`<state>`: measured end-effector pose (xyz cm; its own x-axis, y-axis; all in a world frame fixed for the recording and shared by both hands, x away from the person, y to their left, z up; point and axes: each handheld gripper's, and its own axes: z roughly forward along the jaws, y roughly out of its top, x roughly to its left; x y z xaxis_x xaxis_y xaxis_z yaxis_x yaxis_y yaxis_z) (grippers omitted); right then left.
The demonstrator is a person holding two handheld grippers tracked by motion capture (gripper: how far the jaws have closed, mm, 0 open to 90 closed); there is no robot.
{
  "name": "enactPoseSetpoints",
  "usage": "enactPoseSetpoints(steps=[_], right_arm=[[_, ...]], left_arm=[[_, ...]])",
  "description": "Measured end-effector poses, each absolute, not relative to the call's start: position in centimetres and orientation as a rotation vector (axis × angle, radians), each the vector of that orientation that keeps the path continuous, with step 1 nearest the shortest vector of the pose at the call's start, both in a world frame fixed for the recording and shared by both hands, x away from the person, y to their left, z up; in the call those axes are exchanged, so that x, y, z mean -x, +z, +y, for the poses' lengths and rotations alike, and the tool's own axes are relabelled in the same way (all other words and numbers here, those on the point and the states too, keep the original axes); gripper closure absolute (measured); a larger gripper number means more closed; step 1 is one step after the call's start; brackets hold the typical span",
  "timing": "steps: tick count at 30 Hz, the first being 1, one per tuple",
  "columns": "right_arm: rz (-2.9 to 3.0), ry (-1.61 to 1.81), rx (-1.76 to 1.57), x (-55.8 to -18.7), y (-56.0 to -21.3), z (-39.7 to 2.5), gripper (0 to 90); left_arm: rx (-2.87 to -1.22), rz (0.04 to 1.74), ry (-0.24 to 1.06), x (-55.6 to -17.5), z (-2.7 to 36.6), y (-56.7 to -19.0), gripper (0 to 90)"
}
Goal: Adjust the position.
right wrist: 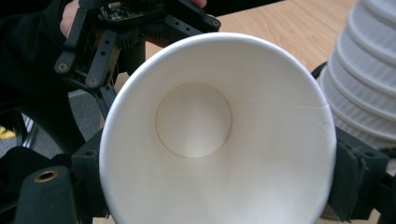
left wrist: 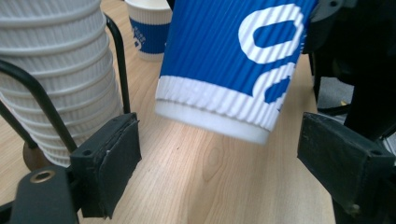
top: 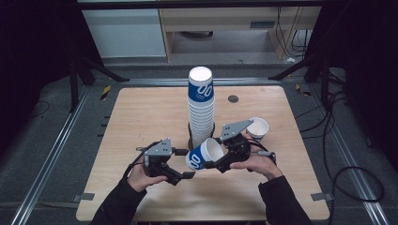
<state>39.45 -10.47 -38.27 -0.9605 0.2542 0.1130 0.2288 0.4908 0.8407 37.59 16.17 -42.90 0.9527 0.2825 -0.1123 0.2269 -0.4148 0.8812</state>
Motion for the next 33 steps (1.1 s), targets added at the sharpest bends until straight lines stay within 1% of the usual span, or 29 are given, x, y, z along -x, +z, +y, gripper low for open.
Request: enactPoseSetpoints(steps=[10,16,18,21,28,31,33], right_arm=[[2.809,1.342,-0.34,-39.8,-38.0,-7.2,15.5],[2.849,1.301,-0.299,-39.8,-38.0,-5.7,15.4],[2.858,1.295,-0.295,-39.8,-37.9,-5.4,15.4],[2.853,1.277,-0.286,-39.9,-38.0,-5.2,15.3],[2.826,1.336,-0.278,-40.0,-38.0,-5.4,12.8],[2.779,1.364,-0.273,-40.0,-37.9,-5.5,9.1],[2.762,1.386,-0.278,-40.0,-37.8,-5.7,8.3]], left_arm=[[-2.065,0.371,0.07,-37.7,15.8,-43.4,12.6],[-2.081,0.376,0.069,-37.7,15.7,-43.5,14.6],[-2.086,0.372,0.066,-37.7,15.7,-43.5,16.9],[-2.087,0.364,0.068,-37.7,15.8,-43.5,23.7],[-2.067,0.358,0.067,-37.7,15.8,-43.5,25.1],[-2.071,0.362,0.069,-37.7,15.8,-43.5,25.3],[-2.074,0.366,0.073,-37.8,15.8,-43.6,25.3]])
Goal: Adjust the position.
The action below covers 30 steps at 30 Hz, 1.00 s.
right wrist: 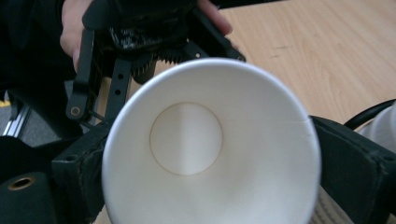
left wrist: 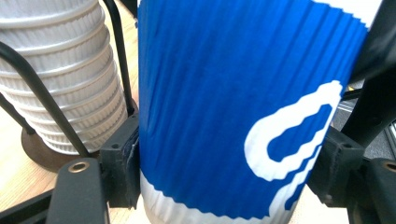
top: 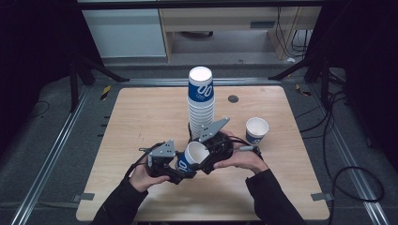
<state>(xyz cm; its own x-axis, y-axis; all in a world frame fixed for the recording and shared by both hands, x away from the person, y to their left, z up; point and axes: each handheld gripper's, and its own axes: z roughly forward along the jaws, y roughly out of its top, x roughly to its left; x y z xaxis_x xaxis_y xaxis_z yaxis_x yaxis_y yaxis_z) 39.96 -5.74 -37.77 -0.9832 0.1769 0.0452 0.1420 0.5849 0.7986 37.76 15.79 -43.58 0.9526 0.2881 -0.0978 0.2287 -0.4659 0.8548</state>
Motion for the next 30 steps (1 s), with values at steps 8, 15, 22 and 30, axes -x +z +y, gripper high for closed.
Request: enactPoseSetpoints(steps=[8,15,22,30], right_arm=[[2.647,1.494,-0.342,-39.9,-36.8,-7.4,6.0],[2.556,1.596,-0.386,-39.5,-36.0,-9.6,5.6],[2.481,1.649,-0.451,-39.2,-36.0,-11.8,5.7],[2.43,1.7,-0.529,-38.5,-37.1,-13.8,5.6]], left_arm=[[-2.059,0.382,0.084,-38.0,16.2,-43.5,25.3],[-2.05,0.397,0.105,-38.2,16.6,-43.4,25.4],[-2.033,0.409,0.116,-38.4,16.9,-43.3,25.5],[-1.968,0.405,0.122,-38.2,17.3,-42.7,25.6]])
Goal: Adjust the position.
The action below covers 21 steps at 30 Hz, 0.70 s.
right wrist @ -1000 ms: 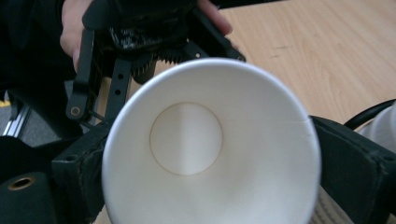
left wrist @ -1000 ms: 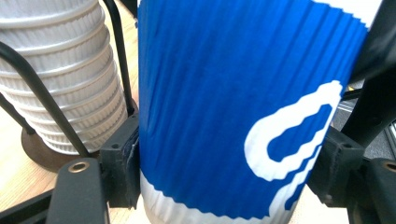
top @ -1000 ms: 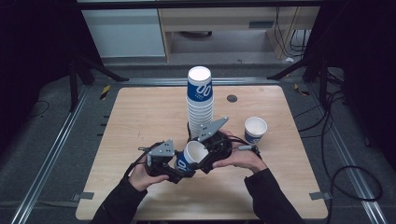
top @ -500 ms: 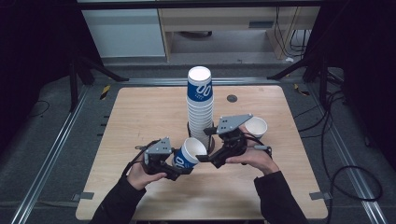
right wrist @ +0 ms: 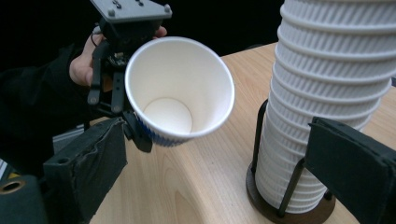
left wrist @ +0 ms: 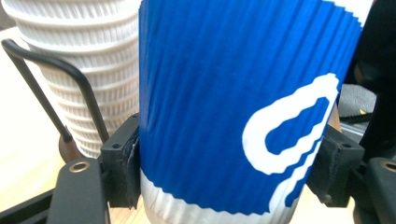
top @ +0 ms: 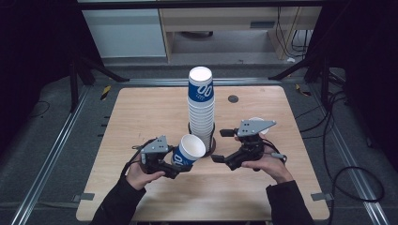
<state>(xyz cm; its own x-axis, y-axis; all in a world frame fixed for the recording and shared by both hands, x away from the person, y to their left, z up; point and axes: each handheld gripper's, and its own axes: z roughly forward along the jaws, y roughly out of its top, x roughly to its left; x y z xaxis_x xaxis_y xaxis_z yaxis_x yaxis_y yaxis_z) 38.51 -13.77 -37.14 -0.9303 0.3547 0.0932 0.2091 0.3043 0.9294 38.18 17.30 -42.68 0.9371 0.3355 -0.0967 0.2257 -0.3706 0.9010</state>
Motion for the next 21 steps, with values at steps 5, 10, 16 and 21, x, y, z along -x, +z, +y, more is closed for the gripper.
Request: enactPoseSetpoints(steps=[5,10,16,21], right_arm=[[2.407,1.755,-0.57,-38.2,-38.0,-14.1,5.6],[2.414,1.788,-0.574,-38.1,-38.7,-13.7,5.6],[2.424,1.833,-0.553,-38.0,-39.0,-12.5,5.8],[2.432,1.853,-0.531,-38.1,-39.0,-11.4,6.0]], left_arm=[[-1.928,0.389,0.128,-37.8,17.3,-42.1,25.5],[-1.906,0.378,0.142,-37.5,17.1,-41.8,25.6],[-1.893,0.37,0.158,-37.3,16.9,-41.6,25.5],[-1.905,0.369,0.154,-37.2,16.7,-41.8,25.5]])
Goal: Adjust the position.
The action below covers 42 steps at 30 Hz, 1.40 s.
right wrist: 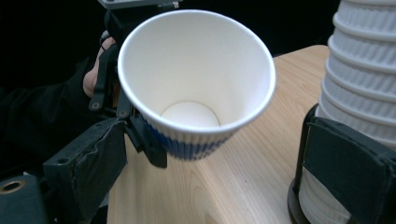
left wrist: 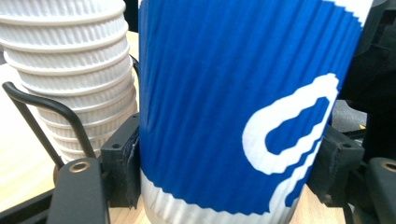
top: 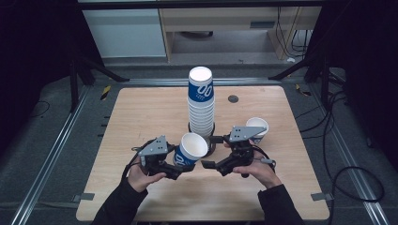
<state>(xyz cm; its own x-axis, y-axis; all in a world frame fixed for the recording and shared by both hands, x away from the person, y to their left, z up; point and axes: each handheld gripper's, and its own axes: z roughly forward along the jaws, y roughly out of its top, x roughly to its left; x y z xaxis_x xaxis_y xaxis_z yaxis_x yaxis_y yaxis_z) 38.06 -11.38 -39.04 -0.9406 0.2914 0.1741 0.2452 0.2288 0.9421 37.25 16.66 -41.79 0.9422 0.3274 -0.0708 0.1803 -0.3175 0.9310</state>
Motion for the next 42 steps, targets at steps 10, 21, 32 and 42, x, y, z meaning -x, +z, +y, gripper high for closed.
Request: enactPoseSetpoints(steps=[10,21,32,42], right_arm=[[2.438,1.881,-0.517,-38.3,-39.2,-9.5,7.6],[2.44,1.88,-0.494,-38.5,-39.7,-8.0,12.3],[2.428,1.909,-0.471,-38.8,-39.9,-7.4,17.5],[2.425,1.906,-0.444,-38.7,-39.9,-7.4,20.2]], left_arm=[[-1.917,0.369,0.162,-37.1,16.4,-41.9,25.6],[-1.924,0.366,0.174,-37.0,16.1,-41.9,25.6],[-1.929,0.372,0.169,-37.1,16.0,-42.0,25.6],[-1.927,0.369,0.152,-37.2,16.0,-42.1,24.9]])
